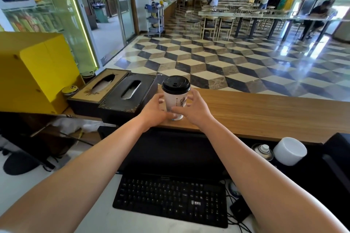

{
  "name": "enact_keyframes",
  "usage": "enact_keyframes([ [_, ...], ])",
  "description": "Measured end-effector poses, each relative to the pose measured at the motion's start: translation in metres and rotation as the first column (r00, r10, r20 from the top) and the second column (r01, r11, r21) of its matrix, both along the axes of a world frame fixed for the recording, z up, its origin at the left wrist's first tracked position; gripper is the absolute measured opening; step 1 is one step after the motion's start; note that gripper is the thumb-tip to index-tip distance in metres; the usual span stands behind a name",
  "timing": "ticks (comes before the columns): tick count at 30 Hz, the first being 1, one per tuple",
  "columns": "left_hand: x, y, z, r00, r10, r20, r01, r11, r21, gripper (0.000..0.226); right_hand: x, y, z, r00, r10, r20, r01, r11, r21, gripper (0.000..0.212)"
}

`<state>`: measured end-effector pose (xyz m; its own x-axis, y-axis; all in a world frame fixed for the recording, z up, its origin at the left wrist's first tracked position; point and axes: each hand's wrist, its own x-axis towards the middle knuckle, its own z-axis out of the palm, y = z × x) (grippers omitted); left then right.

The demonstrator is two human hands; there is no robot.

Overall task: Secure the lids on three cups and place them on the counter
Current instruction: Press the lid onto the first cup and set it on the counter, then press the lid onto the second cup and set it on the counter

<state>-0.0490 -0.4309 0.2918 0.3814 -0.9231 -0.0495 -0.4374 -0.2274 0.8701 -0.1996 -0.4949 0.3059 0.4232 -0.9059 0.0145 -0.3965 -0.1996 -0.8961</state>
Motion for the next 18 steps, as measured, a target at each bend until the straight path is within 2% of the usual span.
enact_keyframes([
  [3,-0.002,0.009,0.01,0.999,0.011,0.034,-0.013,0.999,0.049,0.092,-0.008,0.003,0.007,0.993,-0.112,-0.042,0.112,0.994,-0.02,0.089],
  [4,-0.001,0.009,0.015,0.999,0.017,0.048,-0.02,0.998,0.057,0.086,-0.01,0.002,0.01,0.984,-0.175,-0.027,0.174,0.984,-0.031,0.081],
  [6,-0.004,0.068,0.032,0.995,0.056,0.081,-0.056,0.998,0.002,0.073,-0.018,0.057,0.026,0.972,-0.227,0.054,0.23,0.971,-0.063,0.063],
  [9,-0.006,0.078,0.048,0.972,0.033,0.233,-0.019,0.998,-0.06,0.048,-0.02,0.07,0.035,0.953,-0.273,0.13,0.286,0.954,-0.093,0.042],
  [13,-0.009,0.126,0.051,0.902,-0.017,0.431,0.078,0.989,-0.122,0.03,-0.024,0.124,0.035,0.993,-0.069,0.099,0.091,0.969,-0.231,0.034],
  [16,-0.003,0.167,0.022,0.857,-0.096,0.506,0.132,0.991,-0.036,0.028,-0.028,0.168,0.009,0.995,0.077,-0.06,-0.092,0.944,-0.317,0.034],
  [18,0.001,0.192,-0.007,0.848,-0.16,0.506,0.163,0.986,0.039,0.028,-0.031,0.195,-0.017,0.969,0.155,-0.193,-0.209,0.93,-0.302,0.037],
])
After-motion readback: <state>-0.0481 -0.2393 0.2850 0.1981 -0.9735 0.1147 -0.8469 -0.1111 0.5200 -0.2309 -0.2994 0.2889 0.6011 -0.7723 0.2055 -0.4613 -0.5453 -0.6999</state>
